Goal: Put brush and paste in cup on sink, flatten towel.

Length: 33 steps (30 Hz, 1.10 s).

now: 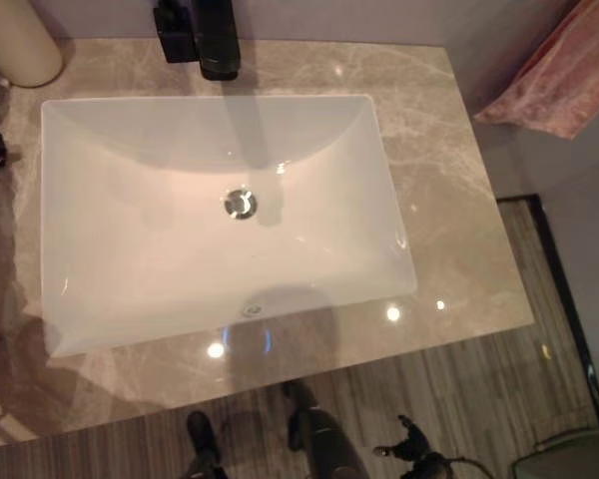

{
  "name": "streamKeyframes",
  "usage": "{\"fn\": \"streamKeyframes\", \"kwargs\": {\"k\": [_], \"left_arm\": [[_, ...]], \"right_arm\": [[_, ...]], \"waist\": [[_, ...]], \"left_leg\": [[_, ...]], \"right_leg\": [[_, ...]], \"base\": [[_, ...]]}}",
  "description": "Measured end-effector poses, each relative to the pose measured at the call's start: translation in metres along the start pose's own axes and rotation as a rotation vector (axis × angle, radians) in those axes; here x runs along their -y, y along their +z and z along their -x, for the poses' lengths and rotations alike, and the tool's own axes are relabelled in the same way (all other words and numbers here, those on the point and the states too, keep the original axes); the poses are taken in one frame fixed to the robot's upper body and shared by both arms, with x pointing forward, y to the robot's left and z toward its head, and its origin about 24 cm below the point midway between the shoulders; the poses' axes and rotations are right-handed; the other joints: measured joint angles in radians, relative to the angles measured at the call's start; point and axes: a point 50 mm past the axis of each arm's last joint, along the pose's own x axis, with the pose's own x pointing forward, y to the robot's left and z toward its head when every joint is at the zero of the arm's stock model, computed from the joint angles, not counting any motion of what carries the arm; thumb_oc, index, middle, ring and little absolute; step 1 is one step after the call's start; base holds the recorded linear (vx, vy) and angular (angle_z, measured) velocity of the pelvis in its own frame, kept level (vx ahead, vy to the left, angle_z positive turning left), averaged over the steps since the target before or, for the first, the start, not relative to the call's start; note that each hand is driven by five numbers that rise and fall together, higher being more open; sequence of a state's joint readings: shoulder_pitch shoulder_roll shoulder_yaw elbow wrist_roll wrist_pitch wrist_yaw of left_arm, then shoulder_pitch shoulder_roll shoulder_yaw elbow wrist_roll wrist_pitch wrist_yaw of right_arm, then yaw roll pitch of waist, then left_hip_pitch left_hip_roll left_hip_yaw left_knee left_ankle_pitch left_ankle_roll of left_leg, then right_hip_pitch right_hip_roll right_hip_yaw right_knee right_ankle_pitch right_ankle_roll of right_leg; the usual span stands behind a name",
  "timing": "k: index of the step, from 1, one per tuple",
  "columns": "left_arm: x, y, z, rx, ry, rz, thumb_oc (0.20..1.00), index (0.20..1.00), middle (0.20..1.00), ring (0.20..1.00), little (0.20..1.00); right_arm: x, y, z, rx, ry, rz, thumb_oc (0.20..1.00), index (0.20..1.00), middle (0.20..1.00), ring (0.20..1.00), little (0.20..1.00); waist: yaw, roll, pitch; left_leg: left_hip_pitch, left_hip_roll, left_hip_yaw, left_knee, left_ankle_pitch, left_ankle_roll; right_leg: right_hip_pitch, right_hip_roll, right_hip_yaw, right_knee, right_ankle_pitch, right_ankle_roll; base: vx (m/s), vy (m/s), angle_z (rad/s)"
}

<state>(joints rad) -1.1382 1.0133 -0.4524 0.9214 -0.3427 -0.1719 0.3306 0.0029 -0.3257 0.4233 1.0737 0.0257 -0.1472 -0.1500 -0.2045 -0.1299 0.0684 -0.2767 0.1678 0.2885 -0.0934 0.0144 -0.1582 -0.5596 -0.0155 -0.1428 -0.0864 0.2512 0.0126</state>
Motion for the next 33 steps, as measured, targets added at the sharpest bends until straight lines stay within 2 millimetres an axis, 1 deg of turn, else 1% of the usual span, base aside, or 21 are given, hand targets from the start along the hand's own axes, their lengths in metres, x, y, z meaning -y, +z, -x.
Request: {"fn": "streamKeyframes", "kwargs": {"k": [2,7,14,18,25,26,27,30,31,32,33], "left_arm": [[0.004,0.003,0.0,0.016,-0.017,-0.007,0.2,0.2,0.2,0.2,0.2],[0.022,0.005,0.004,0.02,-0.055,0.016,0.2,0.2,0.2,0.2,0.2],[0.025,0.001,0.006,0.015,-0.06,-0.014,0.2,0.2,0.2,0.2,0.2],[0.037,-0.002,0.011,0.003,-0.091,0.001,0.2,0.2,0.2,0.2,0.2],[0.041,-0.007,0.016,-0.003,-0.107,0.002,0.2,0.2,0.2,0.2,0.2],[0.041,-0.009,0.017,-0.007,-0.108,0.005,0.2,0.2,0.2,0.2,0.2],[0.04,-0.016,0.021,-0.025,-0.104,0.013,0.2,0.2,0.2,0.2,0.2],[0.045,-0.029,0.033,-0.047,-0.138,0.012,0.2,0.2,0.2,0.2,0.2],[0.045,-0.035,0.037,-0.06,-0.142,0.01,0.2,0.2,0.2,0.2,0.2],[0.045,-0.049,0.046,-0.097,-0.153,0.003,0.2,0.2,0.2,0.2,0.2],[0.048,-0.054,0.05,-0.118,-0.159,0.002,0.2,0.2,0.2,0.2,0.2]], "right_arm": [[0.0,0.0,0.0,0.0,0.0,0.0,1.0,1.0,1.0,1.0,1.0],[0.0,-0.001,0.0,-0.005,0.0,0.0,1.0,1.0,1.0,1.0,1.0],[-0.002,-0.005,0.002,-0.016,0.003,-0.001,1.0,1.0,1.0,1.0,1.0],[-0.002,-0.007,0.002,-0.02,0.004,-0.001,1.0,1.0,1.0,1.0,1.0],[-0.002,-0.009,0.003,-0.03,0.004,-0.004,1.0,1.0,1.0,1.0,1.0],[-0.001,-0.011,0.003,-0.037,-0.003,-0.021,1.0,1.0,1.0,1.0,1.0],[0.003,-0.013,0.003,-0.057,-0.026,-0.082,1.0,1.0,1.0,1.0,1.0],[0.006,-0.019,0.004,-0.085,-0.031,-0.067,1.0,1.0,1.0,1.0,1.0],[0.006,-0.019,0.004,-0.089,-0.029,-0.061,1.0,1.0,1.0,1.0,1.0],[0.006,-0.02,0.004,-0.089,-0.027,-0.061,1.0,1.0,1.0,1.0,1.0],[0.006,-0.021,0.005,-0.097,-0.028,-0.059,1.0,1.0,1.0,1.0,1.0]], "waist": [[-0.004,-0.003,-0.002],[-0.004,-0.005,-0.004],[-0.004,-0.005,-0.003],[-0.004,-0.004,-0.004],[0.0,0.0,-0.006],[0.0,0.001,-0.006],[0.003,0.005,-0.01],[0.01,0.026,-0.022],[0.014,0.029,-0.021],[0.023,0.032,-0.024],[0.029,0.037,-0.025]], "left_leg": [[0.002,0.0,0.002,0.0,0.0,-0.001],[0.014,0.001,0.016,0.0,0.002,-0.003],[0.031,0.012,0.028,0.0,0.006,-0.01],[0.05,0.015,0.032,0.0,0.007,-0.011],[0.054,0.015,0.041,0.0,0.01,-0.016],[0.057,0.015,0.042,0.0,0.01,-0.016],[0.067,0.015,0.048,0.0,0.01,-0.016],[0.072,0.016,0.04,0.0,0.01,-0.016],[0.083,0.017,0.036,0.0,0.01,-0.016],[0.107,0.019,0.026,-0.001,0.01,-0.016],[0.121,0.02,0.021,-0.001,0.007,-0.015]], "right_leg": [[0.0,0.001,0.0,0.0,0.002,-0.002],[0.005,0.003,0.005,0.0,0.003,-0.005],[0.014,0.016,0.01,0.0,0.007,-0.009],[0.029,0.018,0.013,0.0,0.0,-0.012],[0.029,0.02,0.021,0.0,0.0,-0.013],[0.03,0.021,0.022,0.0,0.0,-0.014],[0.039,0.022,0.026,0.0,0.001,-0.015],[0.048,0.02,0.021,0.0,0.004,-0.018],[0.059,0.02,0.019,0.0,0.01,-0.027],[0.083,0.022,0.019,0.0,0.008,-0.027],[0.102,0.02,0.01,0.0,-0.004,-0.022]], "base": [[0.0,-0.042,-0.03],[0.0,-0.043,-0.07],[0.01,-0.031,-0.05],[0.01,-0.034,-0.03],[0.0,-0.008,-0.02],[0.02,-0.004,-0.08],[0.03,-0.003,-0.06],[0.03,0.02,0.02],[0.04,0.047,0.01],[0.06,0.054,0.05],[0.08,0.078,0.15]]}}
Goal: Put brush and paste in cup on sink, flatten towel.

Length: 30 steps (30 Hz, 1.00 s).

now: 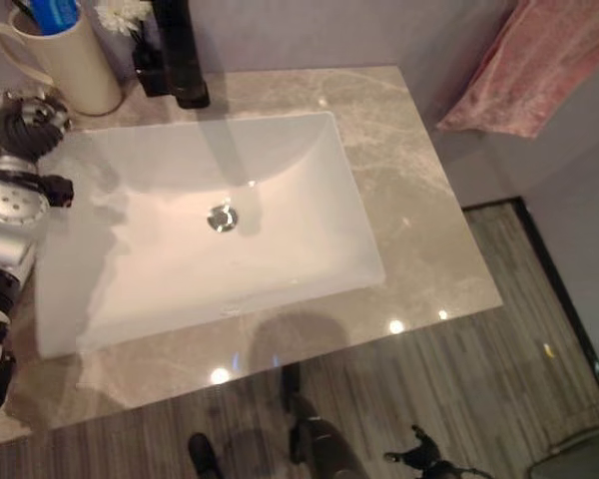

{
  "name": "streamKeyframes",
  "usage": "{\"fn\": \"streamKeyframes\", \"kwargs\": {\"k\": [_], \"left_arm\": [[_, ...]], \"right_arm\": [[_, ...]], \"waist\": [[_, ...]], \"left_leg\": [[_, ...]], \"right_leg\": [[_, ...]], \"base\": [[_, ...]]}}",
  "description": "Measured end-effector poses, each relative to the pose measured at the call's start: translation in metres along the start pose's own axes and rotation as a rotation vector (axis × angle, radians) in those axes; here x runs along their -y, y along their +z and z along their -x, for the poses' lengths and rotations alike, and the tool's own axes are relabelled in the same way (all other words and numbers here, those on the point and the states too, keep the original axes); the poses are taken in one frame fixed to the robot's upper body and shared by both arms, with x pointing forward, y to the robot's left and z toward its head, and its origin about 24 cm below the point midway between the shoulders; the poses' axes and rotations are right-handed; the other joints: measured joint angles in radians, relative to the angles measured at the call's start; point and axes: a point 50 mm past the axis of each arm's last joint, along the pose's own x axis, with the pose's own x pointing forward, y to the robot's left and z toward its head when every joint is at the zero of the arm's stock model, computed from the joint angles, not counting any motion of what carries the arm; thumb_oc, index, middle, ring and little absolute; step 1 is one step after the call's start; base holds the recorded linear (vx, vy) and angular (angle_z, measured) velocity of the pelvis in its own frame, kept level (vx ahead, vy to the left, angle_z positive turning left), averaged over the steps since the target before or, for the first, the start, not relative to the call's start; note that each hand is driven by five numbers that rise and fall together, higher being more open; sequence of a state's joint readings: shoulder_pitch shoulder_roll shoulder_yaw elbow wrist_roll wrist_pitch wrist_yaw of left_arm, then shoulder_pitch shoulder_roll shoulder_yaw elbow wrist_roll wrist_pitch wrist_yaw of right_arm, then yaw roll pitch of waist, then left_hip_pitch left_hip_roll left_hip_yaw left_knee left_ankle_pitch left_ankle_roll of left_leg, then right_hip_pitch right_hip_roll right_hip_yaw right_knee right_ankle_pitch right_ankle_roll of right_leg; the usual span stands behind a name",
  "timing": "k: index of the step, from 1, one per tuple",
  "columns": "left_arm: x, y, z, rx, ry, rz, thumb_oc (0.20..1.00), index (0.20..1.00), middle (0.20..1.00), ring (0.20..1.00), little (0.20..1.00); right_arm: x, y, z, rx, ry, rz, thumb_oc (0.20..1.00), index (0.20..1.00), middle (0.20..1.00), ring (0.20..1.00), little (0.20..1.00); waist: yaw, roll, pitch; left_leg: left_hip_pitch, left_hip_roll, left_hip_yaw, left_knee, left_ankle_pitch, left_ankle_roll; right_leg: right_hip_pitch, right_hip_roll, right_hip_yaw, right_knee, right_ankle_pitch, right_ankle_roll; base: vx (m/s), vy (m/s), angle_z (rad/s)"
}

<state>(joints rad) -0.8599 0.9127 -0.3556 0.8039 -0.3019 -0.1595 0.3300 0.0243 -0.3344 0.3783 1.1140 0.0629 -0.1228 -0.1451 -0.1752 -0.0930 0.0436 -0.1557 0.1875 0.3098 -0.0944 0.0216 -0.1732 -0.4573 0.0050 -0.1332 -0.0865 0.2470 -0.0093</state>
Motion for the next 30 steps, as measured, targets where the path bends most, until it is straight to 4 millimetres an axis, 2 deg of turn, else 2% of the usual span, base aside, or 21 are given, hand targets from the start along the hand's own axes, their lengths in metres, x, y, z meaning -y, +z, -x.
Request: {"fn": "streamKeyframes", "kwargs": {"k": [5,6,7,8,9,10,11,13,15,16,17,19,20,21,22,24,26,27,28,29,30], "left_arm": [[0.005,-0.034,0.019,-0.11,-0.007,-0.028,0.2,0.2,0.2,0.2,0.2],[-0.002,-0.046,0.029,-0.137,0.013,-0.008,0.244,0.244,0.244,0.244,0.244],[-0.005,-0.053,0.038,-0.146,0.015,0.0,0.551,0.551,0.551,0.551,0.551],[-0.003,-0.057,0.043,-0.151,0.006,0.0,0.655,0.655,0.655,0.655,0.655],[-0.005,-0.059,0.051,-0.141,0.003,0.017,0.655,0.655,0.655,0.655,0.655],[-0.007,-0.058,0.061,-0.12,0.003,0.045,1.0,1.0,1.0,1.0,1.0],[-0.003,-0.052,0.075,-0.06,-0.016,0.096,1.0,1.0,1.0,1.0,1.0],[-0.011,-0.055,0.094,-0.053,0.02,0.158,1.0,1.0,1.0,1.0,1.0],[-0.009,-0.065,0.13,-0.087,0.088,0.303,1.0,1.0,1.0,1.0,1.0],[-0.006,-0.077,0.146,-0.142,0.054,0.299,1.0,1.0,1.0,1.0,1.0],[-0.013,-0.083,0.161,-0.164,0.079,0.311,1.0,1.0,1.0,1.0,1.0],[-0.011,-0.1,0.186,-0.257,0.074,0.313,1.0,1.0,1.0,1.0,1.0],[-0.008,-0.115,0.211,-0.355,0.081,0.322,1.0,1.0,1.0,1.0,1.0],[-0.006,-0.123,0.221,-0.402,0.068,0.314,1.0,1.0,1.0,1.0,1.0],[-0.006,-0.137,0.237,-0.483,0.054,0.285,1.0,1.0,1.0,1.0,1.0],[-0.012,-0.187,0.291,-0.782,0.04,0.195,1.0,1.0,1.0,1.0,1.0],[-0.018,-0.207,0.337,-0.988,-0.002,0.139,1.0,1.0,1.0,1.0,1.0],[-0.007,-0.216,0.376,-1.137,-0.107,0.123,1.0,1.0,1.0,1.0,1.0],[0.002,-0.22,0.396,-1.231,-0.16,0.12,1.0,1.0,1.0,1.0,1.0],[0.009,-0.22,0.408,-1.286,-0.196,0.132,1.0,1.0,1.0,1.0,1.0],[0.021,-0.216,0.407,-1.281,-0.225,0.18,1.0,1.0,1.0,1.0,1.0]], "right_arm": [[-0.001,-0.016,0.003,-0.067,0.02,0.03,1.0,1.0,1.0,1.0,1.0],[-0.002,-0.02,0.004,-0.083,0.029,0.048,1.0,1.0,1.0,1.0,1.0],[-0.003,-0.025,0.006,-0.1,0.036,0.054,1.0,1.0,1.0,1.0,1.0],[-0.004,-0.03,0.008,-0.117,0.048,0.057,1.0,1.0,1.0,1.0,1.0],[-0.006,-0.035,0.009,-0.141,0.058,0.07,1.0,1.0,1.0,1.0,1.0],[-0.007,-0.038,0.01,-0.156,0.062,0.077,1.0,1.0,1.0,1.0,1.0],[-0.005,-0.054,0.016,-0.213,0.055,0.063,1.0,1.0,1.0,1.0,1.0],[-0.006,-0.058,0.017,-0.24,0.061,0.046,1.0,1.0,1.0,1.0,1.0],[-0.004,-0.066,0.02,-0.27,0.045,-0.013,1.0,1.0,1.0,1.0,1.0],[-0.008,-0.071,0.022,-0.294,0.058,-0.031,1.0,1.0,1.0,1.0,1.0],[-0.005,-0.069,0.022,-0.294,0.04,-0.077,1.0,1.0,1.0,1.0,1.0],[-0.004,-0.072,0.023,-0.299,0.035,-0.092,1.0,1.0,1.0,1.0,1.0],[-0.003,-0.078,0.026,-0.317,0.023,-0.121,1.0,1.0,1.0,1.0,1.0],[-0.004,-0.079,0.027,-0.32,0.022,-0.126,1.0,1.0,1.0,1.0,1.0],[-0.006,-0.082,0.028,-0.334,0.027,-0.132,1.0,1.0,1.0,1.0,1.0],[-0.008,-0.083,0.029,-0.346,0.002,-0.236,1.0,1.0,1.0,1.0,1.0],[-0.02,-0.09,0.033,-0.39,0.017,-0.275,1.0,1.0,1.0,1.0,1.0],[-0.018,-0.09,0.033,-0.398,0.015,-0.274,1.0,1.0,1.0,1.0,1.0],[-0.017,-0.084,0.029,-0.385,0.021,-0.27,1.0,1.0,1.0,1.0,1.0],[-0.017,-0.083,0.029,-0.374,0.035,-0.256,1.0,1.0,1.0,1.0,1.0],[-0.019,-0.085,0.031,-0.378,0.049,-0.243,1.0,1.0,1.0,1.0,1.0]], "waist": [[0.025,0.02,-0.026],[0.038,0.03,-0.037],[0.039,0.035,-0.039],[0.046,0.039,-0.044],[0.054,0.042,-0.048],[0.055,0.044,-0.048],[0.063,0.05,-0.059],[0.09,0.049,-0.068],[0.084,0.058,-0.068],[0.117,0.048,-0.077],[0.097,0.048,-0.078],[0.109,0.039,-0.074],[0.109,0.026,-0.077],[0.115,0.029,-0.077],[0.125,0.007,-0.072],[0.114,-0.005,-0.045],[0.101,-0.038,-0.003],[0.106,0.0,0.018],[0.124,0.033,0.028],[0.131,0.064,0.036],[0.132,0.074,0.04]], "left_leg": [[0.072,0.0,-0.029,-0.005,-0.02,0.009],[0.089,-0.008,-0.042,-0.005,-0.02,0.009],[0.107,-0.009,-0.045,-0.005,-0.022,0.012],[0.119,-0.01,-0.052,-0.005,-0.025,0.015],[0.13,-0.011,-0.055,-0.005,-0.027,0.017],[0.143,-0.013,-0.058,-0.005,-0.031,0.022],[0.157,-0.023,-0.079,-0.005,-0.034,0.027],[0.161,-0.045,-0.095,-0.004,-0.037,0.037],[0.199,-0.064,-0.107,-0.004,-0.039,0.049],[0.21,-0.082,-0.112,-0.004,-0.048,0.062],[0.217,-0.095,-0.127,-0.004,-0.052,0.079],[0.226,-0.126,-0.152,-0.004,-0.051,0.097],[0.226,-0.158,-0.165,0.001,-0.049,0.12],[0.225,-0.166,-0.168,0.001,-0.049,0.129],[0.222,-0.192,-0.17,0.001,-0.047,0.134],[0.21,-0.243,-0.177,0.043,-0.069,0.182],[0.152,-0.289,-0.173,0.17,-0.111,0.224],[0.104,-0.246,-0.145,0.23,-0.134,0.262],[0.105,-0.211,-0.112,0.218,-0.129,0.263],[0.105,-0.187,-0.103,0.199,-0.113,0.266],[0.105,-0.179,-0.094,0.157,-0.066,0.273]], "right_leg": [[0.089,-0.008,-0.017,-0.001,-0.026,0.005],[0.111,-0.019,-0.031,0.0,-0.029,0.002],[0.132,-0.021,-0.034,0.0,-0.03,0.004],[0.149,-0.024,-0.041,0.0,-0.03,0.01],[0.169,-0.027,-0.046,0.0,-0.035,0.015],[0.184,-0.031,-0.047,0.0,-0.043,0.017],[0.202,-0.044,-0.058,-0.001,-0.043,0.025],[0.218,-0.069,-0.069,0.0,-0.043,0.043],[0.258,-0.084,-0.071,-0.001,-0.042,0.058],[0.281,-0.111,-0.087,0.0,-0.045,0.071],[0.289,-0.123,-0.089,0.0,-0.047,0.085],[0.316,-0.159,-0.102,0.0,-0.047,0.102],[0.322,-0.187,-0.105,0.0,-0.04,0.124],[0.322,-0.202,-0.103,0.0,-0.039,0.135],[0.322,-0.224,-0.102,0.0,-0.034,0.149],[0.32,-0.288,-0.094,0.025,0.001,0.179],[0.299,-0.333,-0.091,0.078,0.049,0.204],[0.281,-0.29,-0.061,0.03,0.167,0.128],[0.24,-0.237,-0.083,0.135,0.08,0.167],[0.224,-0.185,-0.117,0.235,-0.003,0.157],[0.232,-0.156,-0.184,0.369,-0.129,0.154]], "base": [[0.02,0.093,0.17],[-0.01,0.177,0.16],[-0.03,0.195,0.18],[-0.07,0.214,0.15],[-0.07,0.121,0.15],[-0.12,0.167,0.28],[-0.15,0.237,0.39],[-0.12,0.184,0.25],[-0.14,0.166,0.17],[-0.26,0.291,0.28],[-0.23,0.238,0.31],[-0.25,0.238,0.39],[-0.27,0.223,0.34],[-0.26,0.22,0.28],[-0.17,0.145,0.19],[-0.25,0.195,0.17],[-0.45,0.261,0.06],[-0.39,0.158,-0.45],[-0.24,0.057,-0.74],[-0.21,0.021,-0.54],[-0.17,-0.002,-0.39]]}}
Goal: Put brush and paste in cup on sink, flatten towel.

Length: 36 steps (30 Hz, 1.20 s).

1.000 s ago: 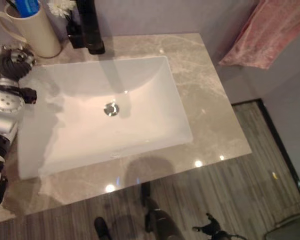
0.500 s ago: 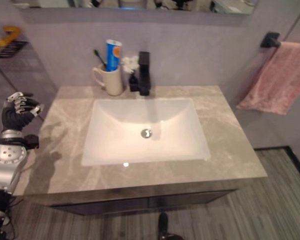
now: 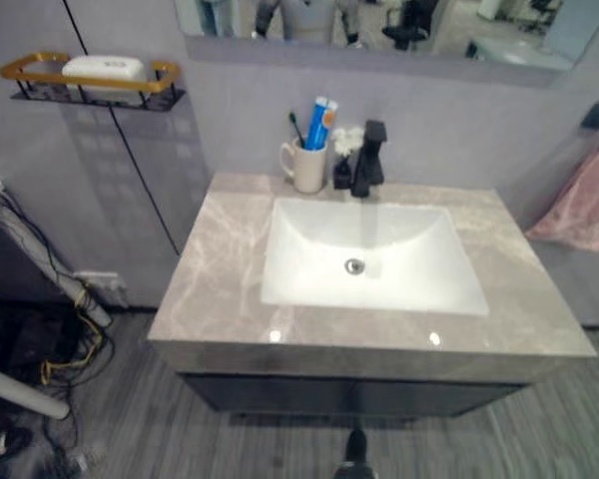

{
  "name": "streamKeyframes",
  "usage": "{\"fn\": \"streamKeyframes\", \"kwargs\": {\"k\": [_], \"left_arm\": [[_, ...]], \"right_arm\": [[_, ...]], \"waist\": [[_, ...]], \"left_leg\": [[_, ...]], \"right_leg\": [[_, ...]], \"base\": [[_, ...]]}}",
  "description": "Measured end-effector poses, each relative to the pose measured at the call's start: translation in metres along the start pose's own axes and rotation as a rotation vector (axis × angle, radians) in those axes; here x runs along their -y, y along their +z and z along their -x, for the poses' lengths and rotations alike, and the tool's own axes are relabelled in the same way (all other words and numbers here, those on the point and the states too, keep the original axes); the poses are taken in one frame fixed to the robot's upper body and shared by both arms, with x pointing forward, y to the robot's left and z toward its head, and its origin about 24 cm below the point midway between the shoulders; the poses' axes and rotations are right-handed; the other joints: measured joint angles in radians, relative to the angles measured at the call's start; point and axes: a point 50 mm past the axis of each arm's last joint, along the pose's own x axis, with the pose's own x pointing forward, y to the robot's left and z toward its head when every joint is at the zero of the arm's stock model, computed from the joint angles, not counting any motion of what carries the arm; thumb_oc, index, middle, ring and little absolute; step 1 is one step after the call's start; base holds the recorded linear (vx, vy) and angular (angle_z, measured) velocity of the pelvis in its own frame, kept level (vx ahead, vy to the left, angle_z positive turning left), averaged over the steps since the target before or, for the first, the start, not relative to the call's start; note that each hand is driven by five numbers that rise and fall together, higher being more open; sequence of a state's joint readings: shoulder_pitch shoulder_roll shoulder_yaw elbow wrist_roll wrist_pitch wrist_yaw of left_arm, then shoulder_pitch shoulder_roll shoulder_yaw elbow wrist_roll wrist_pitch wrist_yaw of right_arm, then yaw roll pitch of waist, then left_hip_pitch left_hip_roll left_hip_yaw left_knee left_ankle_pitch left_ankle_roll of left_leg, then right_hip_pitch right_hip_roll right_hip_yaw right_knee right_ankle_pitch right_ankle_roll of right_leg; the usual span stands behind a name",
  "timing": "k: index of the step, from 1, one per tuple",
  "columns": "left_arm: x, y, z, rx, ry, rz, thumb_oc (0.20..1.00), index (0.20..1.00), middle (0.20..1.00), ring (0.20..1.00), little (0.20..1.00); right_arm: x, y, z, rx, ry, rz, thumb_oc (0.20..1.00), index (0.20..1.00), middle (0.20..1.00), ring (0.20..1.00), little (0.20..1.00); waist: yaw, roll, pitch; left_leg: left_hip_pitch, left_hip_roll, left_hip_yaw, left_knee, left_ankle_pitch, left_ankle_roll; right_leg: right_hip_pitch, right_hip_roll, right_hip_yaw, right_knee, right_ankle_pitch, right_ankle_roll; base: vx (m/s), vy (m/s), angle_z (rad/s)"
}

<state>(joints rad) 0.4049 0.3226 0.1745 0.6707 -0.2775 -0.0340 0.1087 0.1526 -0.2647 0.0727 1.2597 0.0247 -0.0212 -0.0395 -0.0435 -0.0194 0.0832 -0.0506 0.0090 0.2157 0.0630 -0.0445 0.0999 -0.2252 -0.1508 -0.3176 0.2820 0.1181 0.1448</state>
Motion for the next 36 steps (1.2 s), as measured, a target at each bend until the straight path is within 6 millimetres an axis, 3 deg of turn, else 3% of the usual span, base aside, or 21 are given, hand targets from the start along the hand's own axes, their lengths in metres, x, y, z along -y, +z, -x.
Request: {"fn": "streamKeyframes", "kwargs": {"k": [3,4,7,9,12,13,14,15,16,17,18,19,21,24,25,26,30,31,32,36], "left_arm": [[0.016,0.007,-0.003,0.018,-0.04,0.069,1.0,1.0,1.0,1.0,1.0],[0.023,0.018,-0.007,0.045,-0.066,0.053,1.0,1.0,1.0,1.0,1.0],[0.033,0.044,-0.015,0.118,-0.11,-0.007,1.0,1.0,1.0,1.0,1.0],[0.033,0.047,-0.015,0.131,-0.121,-0.08,1.0,1.0,1.0,1.0,1.0],[0.045,0.045,-0.012,0.138,-0.17,-0.12,1.0,1.0,1.0,1.0,1.0],[0.05,0.045,-0.013,0.139,-0.194,-0.133,1.0,1.0,1.0,1.0,1.0],[0.057,0.047,-0.016,0.13,-0.204,-0.126,1.0,1.0,1.0,1.0,1.0],[0.06,0.047,-0.016,0.123,-0.207,-0.125,1.0,1.0,1.0,1.0,1.0],[0.062,0.036,-0.015,0.081,-0.216,-0.142,1.0,1.0,1.0,1.0,1.0],[0.063,0.03,-0.013,0.061,-0.222,-0.143,1.0,1.0,1.0,1.0,1.0],[0.068,0.021,-0.01,0.04,-0.239,-0.14,1.0,1.0,1.0,1.0,1.0],[0.068,0.021,-0.011,0.031,-0.238,-0.145,1.0,1.0,1.0,1.0,1.0],[0.072,0.02,-0.01,0.032,-0.258,-0.162,1.0,1.0,1.0,1.0,1.0],[0.078,0.009,-0.005,0.004,-0.296,-0.198,1.0,1.0,1.0,1.0,1.0],[0.08,0.006,-0.004,-0.003,-0.301,-0.197,1.0,1.0,1.0,1.0,1.0],[0.082,0.008,-0.004,0.003,-0.306,-0.194,1.0,1.0,1.0,1.0,1.0],[0.093,0.01,0.0,0.019,-0.341,-0.182,1.0,1.0,1.0,1.0,1.0],[0.095,0.011,0.0,0.022,-0.346,-0.181,1.0,1.0,1.0,1.0,1.0],[0.095,0.009,0.0,0.015,-0.347,-0.182,1.0,1.0,1.0,1.0,1.0],[0.099,0.013,-0.001,0.028,-0.36,-0.185,1.0,1.0,1.0,1.0,1.0]], "right_arm": [[0.003,0.012,-0.002,0.024,-0.008,0.006,1.0,1.0,1.0,1.0,1.0],[0.002,0.023,-0.002,0.067,-0.005,0.006,1.0,1.0,1.0,1.0,1.0],[0.003,0.037,-0.003,0.1,-0.009,0.007,1.0,1.0,1.0,1.0,1.0],[0.003,0.04,-0.004,0.097,-0.007,0.051,1.0,1.0,1.0,1.0,1.0],[0.005,0.042,-0.004,0.097,-0.016,0.141,1.0,1.0,1.0,1.0,1.0],[0.003,0.041,-0.004,0.1,-0.012,0.146,1.0,1.0,1.0,1.0,1.0],[0.004,0.041,-0.003,0.099,-0.014,0.153,1.0,1.0,1.0,1.0,1.0],[0.002,0.041,-0.003,0.1,-0.013,0.16,1.0,1.0,1.0,1.0,1.0],[-0.001,0.043,-0.003,0.109,-0.008,0.187,1.0,1.0,1.0,1.0,1.0],[0.001,0.045,-0.003,0.116,-0.012,0.201,1.0,1.0,1.0,1.0,1.0],[0.008,0.039,-0.003,0.105,-0.025,0.239,1.0,1.0,1.0,1.0,1.0],[0.004,0.038,-0.003,0.1,-0.018,0.238,1.0,1.0,1.0,1.0,1.0],[0.005,0.035,-0.002,0.1,-0.015,0.241,1.0,1.0,1.0,1.0,1.0],[0.008,0.034,-0.002,0.098,-0.025,0.261,1.0,1.0,1.0,1.0,1.0],[0.013,0.033,-0.002,0.093,-0.037,0.282,1.0,1.0,1.0,1.0,1.0],[0.017,0.032,-0.002,0.086,-0.048,0.285,1.0,1.0,1.0,1.0,1.0],[0.051,0.031,-0.001,0.057,-0.13,0.309,1.0,1.0,1.0,1.0,1.0],[0.061,0.034,0.0,0.051,-0.154,0.322,1.0,1.0,1.0,1.0,1.0],[0.067,0.035,0.001,0.047,-0.169,0.333,1.0,1.0,1.0,1.0,1.0],[0.07,0.051,0.001,0.096,-0.197,0.33,1.0,1.0,1.0,1.0,1.0]], "waist": [[0.013,0.001,0.001],[0.026,-0.003,-0.009],[0.028,-0.006,-0.016],[0.027,-0.009,-0.021],[0.026,0.005,-0.027],[0.024,0.003,-0.038],[0.006,-0.012,-0.042],[0.0,-0.02,-0.042],[0.011,-0.03,-0.045],[0.012,-0.019,-0.051],[0.011,0.037,-0.074],[0.005,0.019,-0.067],[-0.001,0.024,-0.068],[0.007,0.022,-0.067],[0.01,0.031,-0.063],[0.008,0.037,-0.062],[0.029,0.09,-0.013],[0.031,0.108,-0.003],[0.029,0.115,0.002],[0.024,0.078,0.0]], "left_leg": [[0.014,-0.005,0.05,-0.054,0.04,0.005],[0.011,-0.011,0.078,-0.075,0.046,-0.021],[-0.036,-0.021,0.086,-0.085,0.063,-0.046],[-0.052,-0.022,0.102,-0.08,0.071,-0.054],[-0.064,-0.022,0.1,-0.073,0.092,-0.085],[-0.094,-0.027,0.105,-0.072,0.091,-0.09],[-0.111,-0.029,0.106,-0.063,0.079,-0.105],[-0.145,-0.028,0.109,0.011,0.049,-0.088],[-0.173,0.002,0.106,0.209,-0.004,-0.074],[-0.148,0.026,0.101,0.221,-0.027,-0.08],[-0.084,0.081,0.064,0.116,-0.049,-0.112],[-0.067,0.052,0.063,0.075,-0.028,-0.107],[-0.054,0.056,0.085,0.03,0.016,-0.135],[-0.056,0.067,0.095,-0.003,0.038,-0.154],[-0.064,0.072,0.087,-0.016,0.059,-0.185],[-0.077,0.075,0.074,-0.016,0.066,-0.195],[-0.092,0.097,0.055,-0.03,0.081,-0.211],[-0.092,0.1,0.029,-0.023,0.119,-0.233],[-0.094,0.098,0.019,-0.018,0.127,-0.225],[-0.085,0.07,-0.048,0.004,0.15,-0.214]], "right_leg": [[0.048,0.011,-0.022,0.062,-0.117,-0.005],[0.097,0.017,0.028,0.057,-0.176,0.015],[0.171,0.014,0.033,-0.023,-0.21,0.029],[0.215,0.003,0.007,-0.062,-0.204,0.028],[0.265,0.014,0.005,-0.087,-0.246,0.006],[0.263,0.042,0.017,-0.113,-0.296,-0.047],[0.251,0.043,0.028,-0.147,-0.278,-0.073],[0.234,0.023,0.009,-0.156,-0.263,-0.096],[0.227,0.017,0.014,-0.181,-0.252,-0.108],[0.231,0.024,0.015,-0.196,-0.248,-0.101],[0.225,0.071,0.014,-0.199,-0.234,-0.074],[0.223,0.053,0.037,-0.193,-0.211,-0.071],[0.206,0.056,0.034,-0.178,-0.207,-0.077],[0.184,0.068,0.041,-0.159,-0.202,-0.087],[0.169,0.08,0.038,-0.145,-0.205,-0.096],[0.161,0.079,0.039,-0.153,-0.206,-0.099],[0.158,0.114,0.026,-0.182,-0.2,-0.113],[0.157,0.122,0.027,-0.179,-0.2,-0.127],[0.161,0.122,0.024,-0.179,-0.2,-0.135],[0.158,0.108,0.03,-0.179,-0.207,-0.16]], "base": [[-0.13,-0.016,-0.58],[-0.13,-0.013,-0.72],[-0.11,-0.001,-0.54],[-0.13,-0.047,-0.53],[-0.09,-0.103,-0.3],[-0.07,-0.114,0.23],[-0.07,-0.126,0.38],[-0.09,-0.131,0.1],[-0.1,-0.143,-0.2],[-0.07,-0.1,-0.37],[-0.12,-0.178,-0.03],[-0.09,-0.132,0.16],[-0.13,-0.161,0.13],[-0.16,-0.189,-0.05],[-0.14,-0.142,0.15],[-0.13,-0.111,0.33],[-0.12,-0.079,0.2],[-0.1,-0.051,0.01],[-0.06,-0.059,0.08],[-0.04,-0.044,-0.02]]}}
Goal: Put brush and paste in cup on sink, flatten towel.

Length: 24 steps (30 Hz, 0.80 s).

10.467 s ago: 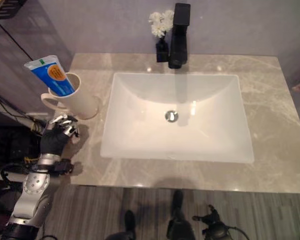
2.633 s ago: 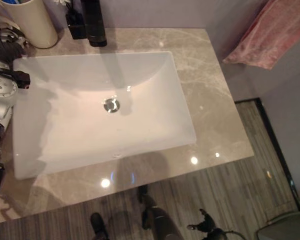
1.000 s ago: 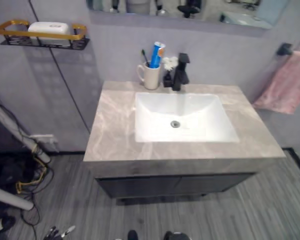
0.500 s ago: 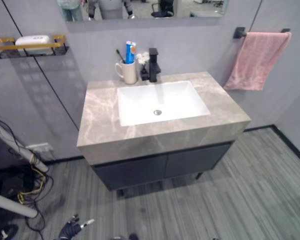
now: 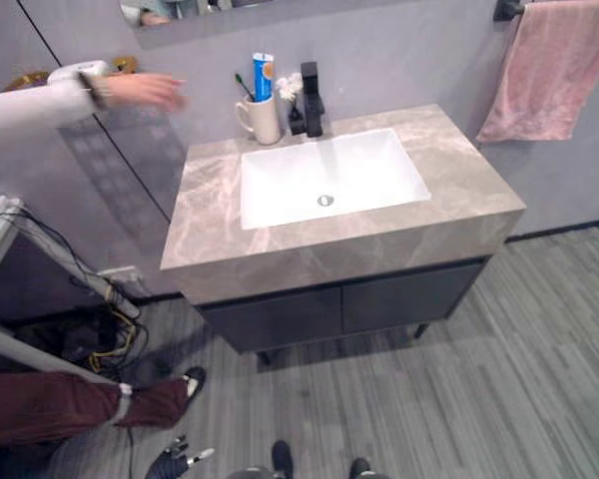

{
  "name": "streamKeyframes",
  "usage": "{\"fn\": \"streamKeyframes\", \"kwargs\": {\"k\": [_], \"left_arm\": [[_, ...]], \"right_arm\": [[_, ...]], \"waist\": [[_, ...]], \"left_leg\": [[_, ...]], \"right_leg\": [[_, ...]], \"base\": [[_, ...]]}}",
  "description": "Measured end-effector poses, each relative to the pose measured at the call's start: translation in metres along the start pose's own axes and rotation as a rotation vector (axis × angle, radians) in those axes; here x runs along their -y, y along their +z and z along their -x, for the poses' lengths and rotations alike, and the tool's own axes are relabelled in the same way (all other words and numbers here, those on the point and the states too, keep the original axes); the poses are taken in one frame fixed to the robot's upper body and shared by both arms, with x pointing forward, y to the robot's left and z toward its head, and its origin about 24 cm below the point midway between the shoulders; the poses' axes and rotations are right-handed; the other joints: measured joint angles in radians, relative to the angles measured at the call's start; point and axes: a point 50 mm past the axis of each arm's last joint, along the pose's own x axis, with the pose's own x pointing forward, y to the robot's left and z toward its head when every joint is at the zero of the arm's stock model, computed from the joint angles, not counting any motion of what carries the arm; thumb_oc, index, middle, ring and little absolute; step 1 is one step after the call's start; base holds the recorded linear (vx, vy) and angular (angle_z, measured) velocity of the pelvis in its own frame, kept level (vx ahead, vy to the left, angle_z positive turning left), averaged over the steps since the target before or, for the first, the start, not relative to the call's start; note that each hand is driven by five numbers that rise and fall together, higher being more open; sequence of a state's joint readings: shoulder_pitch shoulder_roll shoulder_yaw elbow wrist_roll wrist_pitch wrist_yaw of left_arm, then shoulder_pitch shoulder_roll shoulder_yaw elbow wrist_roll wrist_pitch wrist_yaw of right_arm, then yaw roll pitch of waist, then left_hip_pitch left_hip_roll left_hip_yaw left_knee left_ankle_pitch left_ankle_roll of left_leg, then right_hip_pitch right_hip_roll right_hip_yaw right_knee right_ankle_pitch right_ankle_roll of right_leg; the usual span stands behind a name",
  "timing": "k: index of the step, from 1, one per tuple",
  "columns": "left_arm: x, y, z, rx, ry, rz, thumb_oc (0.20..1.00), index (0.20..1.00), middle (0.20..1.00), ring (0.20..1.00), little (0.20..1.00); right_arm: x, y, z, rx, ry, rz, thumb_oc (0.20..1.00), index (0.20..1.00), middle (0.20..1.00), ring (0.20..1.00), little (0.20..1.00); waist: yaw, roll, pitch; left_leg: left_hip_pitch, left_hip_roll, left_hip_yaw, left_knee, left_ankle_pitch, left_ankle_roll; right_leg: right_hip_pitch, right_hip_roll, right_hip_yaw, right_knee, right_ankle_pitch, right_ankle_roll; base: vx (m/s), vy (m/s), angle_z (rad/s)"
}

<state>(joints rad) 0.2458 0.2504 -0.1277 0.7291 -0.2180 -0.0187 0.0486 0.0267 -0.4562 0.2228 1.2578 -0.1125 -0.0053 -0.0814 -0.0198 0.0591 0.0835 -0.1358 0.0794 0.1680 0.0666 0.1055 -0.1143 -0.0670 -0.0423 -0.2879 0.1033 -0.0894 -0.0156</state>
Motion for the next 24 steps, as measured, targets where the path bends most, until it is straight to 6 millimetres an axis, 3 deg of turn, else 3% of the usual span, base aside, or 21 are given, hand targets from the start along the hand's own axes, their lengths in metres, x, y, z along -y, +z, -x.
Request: {"fn": "streamKeyframes", "kwargs": {"k": [2,3,5,7,8,12,19,24], "left_arm": [[0.001,0.002,-0.001,0.009,-0.005,-0.002,1.0,1.0,1.0,1.0,1.0],[0.004,0.004,-0.001,0.012,-0.013,-0.004,1.0,1.0,1.0,1.0,1.0],[0.006,0.014,-0.005,0.04,-0.021,-0.008,1.0,1.0,1.0,1.0,1.0],[0.006,0.023,-0.009,0.064,-0.022,-0.017,1.0,1.0,1.0,1.0,1.0],[0.007,0.037,-0.012,0.102,-0.028,-0.031,1.0,1.0,1.0,1.0,1.0],[0.008,0.049,-0.015,0.141,-0.039,-0.078,1.0,1.0,1.0,1.0,1.0],[0.009,0.045,-0.014,0.135,-0.044,-0.099,1.0,1.0,1.0,1.0,1.0],[0.013,0.058,-0.013,0.189,-0.068,-0.1,1.0,1.0,1.0,1.0,1.0]], "right_arm": [[0.001,0.009,-0.001,0.025,-0.006,-0.007,1.0,1.0,1.0,1.0,1.0],[0.001,0.017,-0.002,0.052,-0.01,-0.016,1.0,1.0,1.0,1.0,1.0],[-0.002,0.024,-0.001,0.081,-0.003,-0.045,1.0,1.0,1.0,1.0,1.0],[-0.009,0.026,-0.001,0.088,0.014,-0.061,1.0,1.0,1.0,1.0,1.0],[-0.018,0.025,0.0,0.083,0.035,-0.085,1.0,1.0,1.0,1.0,1.0],[-0.04,0.016,0.003,0.048,0.087,-0.156,1.0,1.0,1.0,1.0,1.0],[-0.045,0.003,0.005,-0.006,0.096,-0.209,1.0,1.0,1.0,1.0,1.0],[-0.049,-0.001,0.006,-0.023,0.1,-0.256,1.0,1.0,1.0,1.0,1.0]], "waist": [[0.002,-0.023,0.002],[-0.001,-0.033,-0.001],[-0.024,-0.025,-0.008],[-0.033,-0.021,-0.013],[-0.05,-0.03,-0.015],[-0.053,-0.036,-0.029],[-0.07,-0.029,-0.042],[-0.074,-0.032,-0.049]], "left_leg": [[0.019,-0.019,-0.043,-0.004,-0.001,0.004],[0.047,-0.025,-0.07,-0.029,-0.009,0.019],[0.077,-0.018,-0.077,-0.068,-0.035,0.057],[0.096,-0.018,-0.07,-0.101,-0.044,0.068],[0.109,-0.025,-0.061,-0.117,-0.047,0.072],[0.154,-0.035,-0.006,-0.144,-0.064,0.095],[0.188,-0.052,0.065,-0.157,-0.079,0.114],[0.199,-0.057,0.095,-0.157,-0.083,0.119]], "right_leg": [[-0.003,-0.008,0.028,0.009,-0.004,0.0],[0.001,-0.007,0.053,0.008,0.001,0.016],[0.001,0.007,0.076,0.0,0.004,0.025],[0.002,0.011,0.086,-0.004,0.008,0.033],[0.006,0.007,0.095,-0.014,0.025,0.04],[0.035,0.0,0.146,-0.047,0.043,0.067],[0.035,-0.011,0.213,-0.074,0.067,0.094],[0.034,-0.014,0.244,-0.082,0.085,0.098]], "base": [[0.0,0.011,-0.38],[0.05,0.042,-0.55],[0.06,0.035,-0.43],[0.03,0.063,-0.21],[0.01,0.088,-0.26],[0.01,0.057,-0.35],[-0.01,0.074,-0.31],[0.0,0.07,-0.2]]}}
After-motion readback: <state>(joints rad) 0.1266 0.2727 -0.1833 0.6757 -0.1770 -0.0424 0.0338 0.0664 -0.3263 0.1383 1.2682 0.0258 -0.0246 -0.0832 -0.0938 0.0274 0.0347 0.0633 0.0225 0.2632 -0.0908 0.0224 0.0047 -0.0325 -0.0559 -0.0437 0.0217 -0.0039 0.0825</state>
